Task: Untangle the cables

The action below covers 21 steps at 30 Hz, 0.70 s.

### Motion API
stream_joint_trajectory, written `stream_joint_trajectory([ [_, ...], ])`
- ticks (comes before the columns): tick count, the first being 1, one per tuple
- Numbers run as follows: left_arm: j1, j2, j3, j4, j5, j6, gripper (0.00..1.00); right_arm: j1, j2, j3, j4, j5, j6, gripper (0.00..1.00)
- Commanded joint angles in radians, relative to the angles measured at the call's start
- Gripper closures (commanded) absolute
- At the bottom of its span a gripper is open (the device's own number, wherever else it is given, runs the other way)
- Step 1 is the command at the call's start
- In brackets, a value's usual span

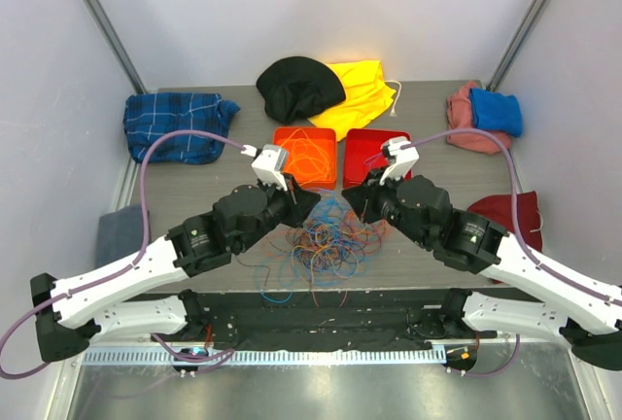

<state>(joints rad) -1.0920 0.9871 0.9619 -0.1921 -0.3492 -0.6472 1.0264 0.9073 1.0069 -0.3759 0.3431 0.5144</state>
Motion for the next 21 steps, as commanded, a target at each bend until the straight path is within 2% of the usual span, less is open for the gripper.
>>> stream_joint_trajectory([
  [1, 0.02, -0.053, -0.009, -0.096, -0.134, 0.043, 1.0, -0.026, -0.044, 0.044, -0.081, 0.232, -0.037, 0.91],
  [9, 0.02, -0.068, -0.018, -0.101, -0.139, 0.043, 1.0, -0.026, -0.058, 0.045, -0.083, 0.225, -0.039, 0.91],
  [13, 0.02, -0.064, -0.017, -0.076, -0.117, 0.041, 1.0, -0.026, -0.045, 0.022, -0.02, 0.073, -0.042, 0.77],
  [14, 0.02, -0.062, -0.017, -0.07, -0.113, 0.041, 1.0, -0.026, -0.041, 0.015, -0.006, 0.05, -0.04, 0.7],
  [17, 0.02, -0.051, -0.005, -0.047, -0.091, 0.046, 1.0, -0.025, -0.031, -0.002, 0.04, -0.018, -0.027, 0.61],
  [21, 0.02, -0.033, 0.018, -0.018, -0.071, 0.05, 1.0, -0.026, -0.019, -0.013, 0.09, -0.079, -0.011, 0.57],
])
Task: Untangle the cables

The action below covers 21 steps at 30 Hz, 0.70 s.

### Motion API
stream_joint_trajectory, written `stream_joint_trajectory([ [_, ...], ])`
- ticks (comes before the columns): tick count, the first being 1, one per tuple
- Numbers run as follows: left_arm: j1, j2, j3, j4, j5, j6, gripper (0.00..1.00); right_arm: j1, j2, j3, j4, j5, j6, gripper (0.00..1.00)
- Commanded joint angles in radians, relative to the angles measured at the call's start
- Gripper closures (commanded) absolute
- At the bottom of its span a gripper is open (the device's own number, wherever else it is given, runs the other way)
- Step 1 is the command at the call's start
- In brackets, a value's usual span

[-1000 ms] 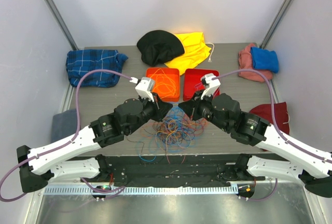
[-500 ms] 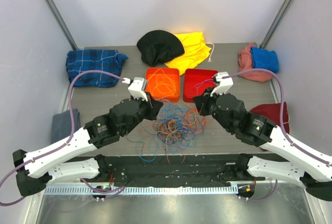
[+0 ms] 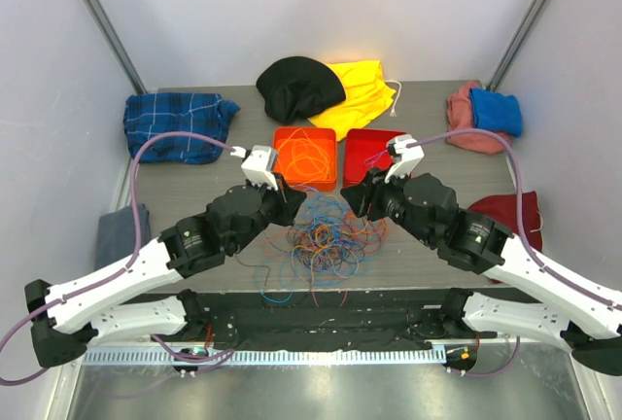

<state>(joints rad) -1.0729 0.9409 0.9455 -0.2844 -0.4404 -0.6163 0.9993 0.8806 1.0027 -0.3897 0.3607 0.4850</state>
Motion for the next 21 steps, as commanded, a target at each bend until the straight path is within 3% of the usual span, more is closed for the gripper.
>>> stream_joint_trajectory([
  [1, 0.001, 0.021, 0.039, 0.079, 0.023, 0.021, 1.0, 0.001, 0.008, -0.013, 0.129, -0.112, 0.026, 0.57],
  [10, 0.001, 0.061, 0.076, 0.132, 0.052, 0.024, 1.0, 0.002, 0.023, -0.053, 0.221, -0.218, 0.086, 0.58],
  [21, 0.001, 0.052, 0.082, 0.149, 0.048, 0.024, 1.0, 0.002, 0.014, -0.065, 0.207, -0.201, 0.098, 0.61],
])
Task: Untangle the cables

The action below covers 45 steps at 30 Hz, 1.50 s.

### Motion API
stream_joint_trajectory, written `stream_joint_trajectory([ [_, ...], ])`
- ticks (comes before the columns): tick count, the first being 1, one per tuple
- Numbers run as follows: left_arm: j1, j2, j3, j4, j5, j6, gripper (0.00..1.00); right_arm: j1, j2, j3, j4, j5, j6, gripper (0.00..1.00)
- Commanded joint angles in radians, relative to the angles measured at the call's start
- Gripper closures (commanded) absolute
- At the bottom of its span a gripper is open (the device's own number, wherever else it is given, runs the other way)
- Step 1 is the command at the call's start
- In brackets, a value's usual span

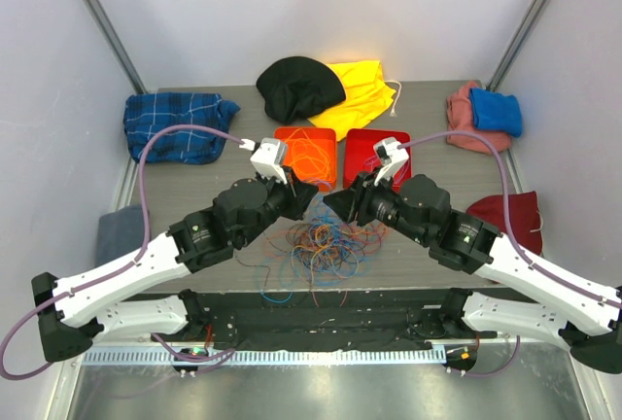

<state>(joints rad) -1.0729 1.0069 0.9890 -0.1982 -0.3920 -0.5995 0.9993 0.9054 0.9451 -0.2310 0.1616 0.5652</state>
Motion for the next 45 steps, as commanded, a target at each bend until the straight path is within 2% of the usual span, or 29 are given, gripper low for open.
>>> stream_joint_trajectory([
  [1, 0.001, -0.016, 0.037, 0.063, 0.002, 0.007, 1.0, 0.001, -0.01, -0.011, 0.05, -0.002, 0.016, 0.61],
  [12, -0.001, -0.027, 0.039, 0.065, 0.015, 0.003, 1.0, 0.001, 0.007, -0.028, 0.082, 0.029, 0.027, 0.62],
  [26, 0.001, -0.039, 0.017, 0.091, 0.045, -0.008, 1.0, 0.001, 0.015, -0.069, 0.174, 0.164, 0.085, 0.66],
  [36, 0.001, -0.068, -0.023, 0.126, 0.065, -0.02, 1.0, 0.001, -0.069, -0.115, 0.226, 0.259, 0.093, 0.8],
  [43, 0.001, -0.088, -0.038, 0.141, 0.042, -0.019, 1.0, 0.001, -0.082, -0.13, 0.225, 0.202, 0.116, 0.77],
  [45, 0.001, -0.093, -0.044, 0.158, 0.024, -0.017, 1.0, 0.001, -0.095, -0.144, 0.278, 0.168, 0.142, 0.75],
])
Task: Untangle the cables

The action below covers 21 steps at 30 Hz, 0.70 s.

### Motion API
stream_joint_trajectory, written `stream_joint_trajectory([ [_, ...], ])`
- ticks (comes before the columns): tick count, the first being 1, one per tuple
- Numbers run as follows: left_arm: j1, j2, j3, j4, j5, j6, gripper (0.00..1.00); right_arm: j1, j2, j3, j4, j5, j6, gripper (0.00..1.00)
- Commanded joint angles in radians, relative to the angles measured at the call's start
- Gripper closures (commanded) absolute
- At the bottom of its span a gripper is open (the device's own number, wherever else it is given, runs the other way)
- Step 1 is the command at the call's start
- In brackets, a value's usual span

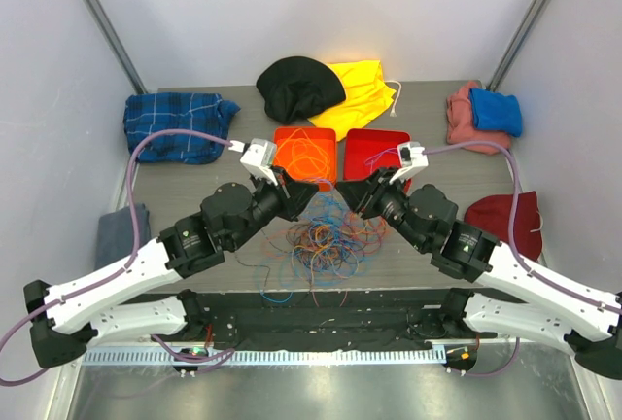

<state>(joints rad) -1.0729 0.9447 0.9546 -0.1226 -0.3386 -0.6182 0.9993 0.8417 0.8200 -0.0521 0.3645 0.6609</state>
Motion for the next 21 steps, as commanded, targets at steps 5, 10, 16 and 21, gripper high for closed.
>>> stream_joint_trajectory([
  [5, 0.001, -0.024, -0.014, 0.106, -0.056, -0.005, 1.0, -0.001, -0.078, -0.071, 0.181, -0.085, 0.091, 0.72],
  [10, 0.001, -0.004, -0.013, 0.118, -0.096, -0.021, 1.0, -0.001, -0.121, -0.134, 0.268, -0.137, 0.13, 0.68],
  [16, 0.001, 0.028, 0.01, 0.144, -0.077, -0.029, 1.0, 0.001, -0.087, -0.179, 0.392, -0.223, 0.172, 0.66],
  [21, 0.001, 0.034, 0.019, 0.158, -0.06, -0.032, 1.0, -0.001, -0.052, -0.173, 0.431, -0.228, 0.177, 0.66],
])
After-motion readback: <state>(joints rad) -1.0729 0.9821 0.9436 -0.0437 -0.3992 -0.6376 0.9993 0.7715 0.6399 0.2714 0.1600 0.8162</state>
